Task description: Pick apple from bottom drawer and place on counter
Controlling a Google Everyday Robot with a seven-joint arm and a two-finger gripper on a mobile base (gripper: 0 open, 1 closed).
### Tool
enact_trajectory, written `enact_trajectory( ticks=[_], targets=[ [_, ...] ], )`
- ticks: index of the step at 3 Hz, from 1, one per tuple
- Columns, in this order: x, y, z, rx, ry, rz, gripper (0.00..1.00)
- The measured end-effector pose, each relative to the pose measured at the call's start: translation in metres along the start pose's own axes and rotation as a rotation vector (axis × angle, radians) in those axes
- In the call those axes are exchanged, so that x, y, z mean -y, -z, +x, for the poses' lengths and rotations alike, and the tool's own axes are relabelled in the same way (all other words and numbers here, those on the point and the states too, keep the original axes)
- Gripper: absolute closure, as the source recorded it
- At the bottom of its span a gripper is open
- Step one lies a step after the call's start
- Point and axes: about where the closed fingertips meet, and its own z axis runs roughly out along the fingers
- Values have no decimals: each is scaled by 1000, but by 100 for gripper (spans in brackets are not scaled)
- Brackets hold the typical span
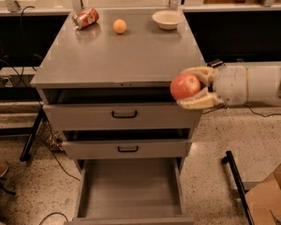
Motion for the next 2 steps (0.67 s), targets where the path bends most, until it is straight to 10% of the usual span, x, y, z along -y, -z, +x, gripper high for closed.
enact_trajectory(
  ticks=[2],
  targets=[
    [96,-38,-15,-52,-80,59,100]
  ],
)
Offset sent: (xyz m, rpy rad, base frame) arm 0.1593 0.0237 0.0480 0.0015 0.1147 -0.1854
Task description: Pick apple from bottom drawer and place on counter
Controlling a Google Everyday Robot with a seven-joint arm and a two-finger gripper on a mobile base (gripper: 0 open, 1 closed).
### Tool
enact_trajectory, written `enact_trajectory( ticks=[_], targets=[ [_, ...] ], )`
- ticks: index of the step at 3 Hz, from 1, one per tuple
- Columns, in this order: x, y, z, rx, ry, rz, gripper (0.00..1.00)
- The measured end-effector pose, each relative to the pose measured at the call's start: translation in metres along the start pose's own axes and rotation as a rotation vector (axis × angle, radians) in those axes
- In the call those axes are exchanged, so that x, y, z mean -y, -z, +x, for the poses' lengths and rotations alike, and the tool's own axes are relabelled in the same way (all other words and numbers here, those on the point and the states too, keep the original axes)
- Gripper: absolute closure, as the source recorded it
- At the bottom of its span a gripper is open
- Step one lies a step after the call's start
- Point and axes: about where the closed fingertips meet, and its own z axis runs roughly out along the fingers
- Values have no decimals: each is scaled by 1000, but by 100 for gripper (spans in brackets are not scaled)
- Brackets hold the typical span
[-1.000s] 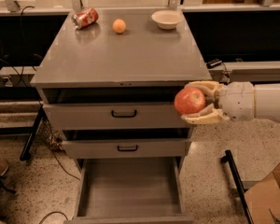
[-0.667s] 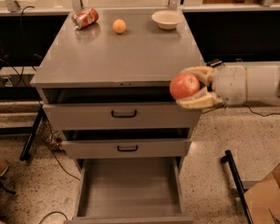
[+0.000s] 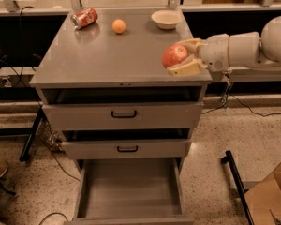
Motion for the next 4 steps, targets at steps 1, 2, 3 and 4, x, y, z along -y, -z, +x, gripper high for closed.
enact_trajectory(
  ticks=[1,2,3,4],
  targets=[
    [35,-25,2,-10,-54,18,100],
    [63,-53,5,-3,-92,24,100],
    [86,-94,11,10,-122,10,100],
    [96,-118,15,27,-136,1,100]
  ],
)
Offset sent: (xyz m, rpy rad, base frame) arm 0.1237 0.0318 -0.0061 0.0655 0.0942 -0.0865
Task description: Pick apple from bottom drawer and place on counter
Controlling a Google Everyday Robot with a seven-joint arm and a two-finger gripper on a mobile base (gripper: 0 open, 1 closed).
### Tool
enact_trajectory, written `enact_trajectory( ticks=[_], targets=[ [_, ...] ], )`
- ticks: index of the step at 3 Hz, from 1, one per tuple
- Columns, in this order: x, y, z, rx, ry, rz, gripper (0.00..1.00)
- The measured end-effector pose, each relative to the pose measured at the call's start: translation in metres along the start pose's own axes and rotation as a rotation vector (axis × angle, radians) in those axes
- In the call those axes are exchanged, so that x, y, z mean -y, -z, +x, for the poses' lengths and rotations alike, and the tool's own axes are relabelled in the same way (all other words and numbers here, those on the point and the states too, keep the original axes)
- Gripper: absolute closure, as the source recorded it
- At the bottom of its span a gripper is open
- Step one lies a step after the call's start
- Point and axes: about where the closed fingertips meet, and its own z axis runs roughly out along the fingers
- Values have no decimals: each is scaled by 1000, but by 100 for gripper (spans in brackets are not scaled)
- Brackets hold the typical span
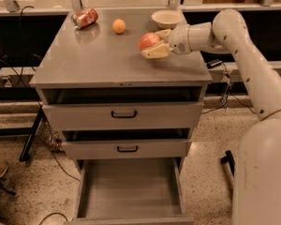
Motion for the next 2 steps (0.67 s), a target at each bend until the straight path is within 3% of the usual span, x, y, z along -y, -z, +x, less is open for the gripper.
enact_trajectory(
  ticks=[2],
  targets=[
    [12,-24,4,46,-5,-8,59]
  ],
)
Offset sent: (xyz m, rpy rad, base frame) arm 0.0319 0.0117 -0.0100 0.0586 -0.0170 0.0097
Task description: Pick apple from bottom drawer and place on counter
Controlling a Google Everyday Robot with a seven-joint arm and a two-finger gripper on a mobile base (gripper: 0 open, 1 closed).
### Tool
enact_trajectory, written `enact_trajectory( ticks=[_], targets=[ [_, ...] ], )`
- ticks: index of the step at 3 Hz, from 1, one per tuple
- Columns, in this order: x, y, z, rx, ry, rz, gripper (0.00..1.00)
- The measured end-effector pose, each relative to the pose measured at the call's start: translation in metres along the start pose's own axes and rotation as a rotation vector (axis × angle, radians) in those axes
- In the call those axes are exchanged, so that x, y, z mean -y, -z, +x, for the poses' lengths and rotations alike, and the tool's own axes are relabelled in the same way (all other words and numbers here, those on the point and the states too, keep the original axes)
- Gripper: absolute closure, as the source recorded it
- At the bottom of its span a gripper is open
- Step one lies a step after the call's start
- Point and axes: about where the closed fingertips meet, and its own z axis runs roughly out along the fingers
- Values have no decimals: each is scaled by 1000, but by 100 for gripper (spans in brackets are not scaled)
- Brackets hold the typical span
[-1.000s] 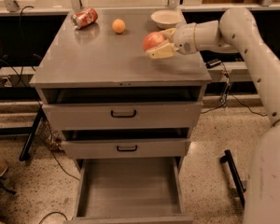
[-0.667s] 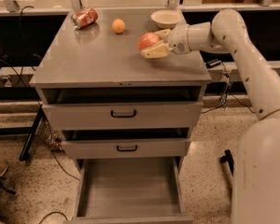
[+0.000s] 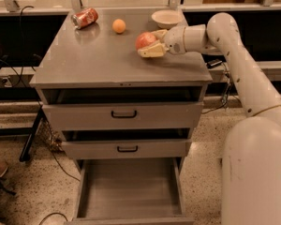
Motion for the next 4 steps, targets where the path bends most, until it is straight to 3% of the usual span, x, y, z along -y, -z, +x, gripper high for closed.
enact_trajectory(
  ticks=[2,3,4],
  targets=[
    [2,-5,1,4,4,-11,13],
    [2,-4,3,7,6,-17,0],
    [2,-4,3,7,6,-17,0]
  ],
)
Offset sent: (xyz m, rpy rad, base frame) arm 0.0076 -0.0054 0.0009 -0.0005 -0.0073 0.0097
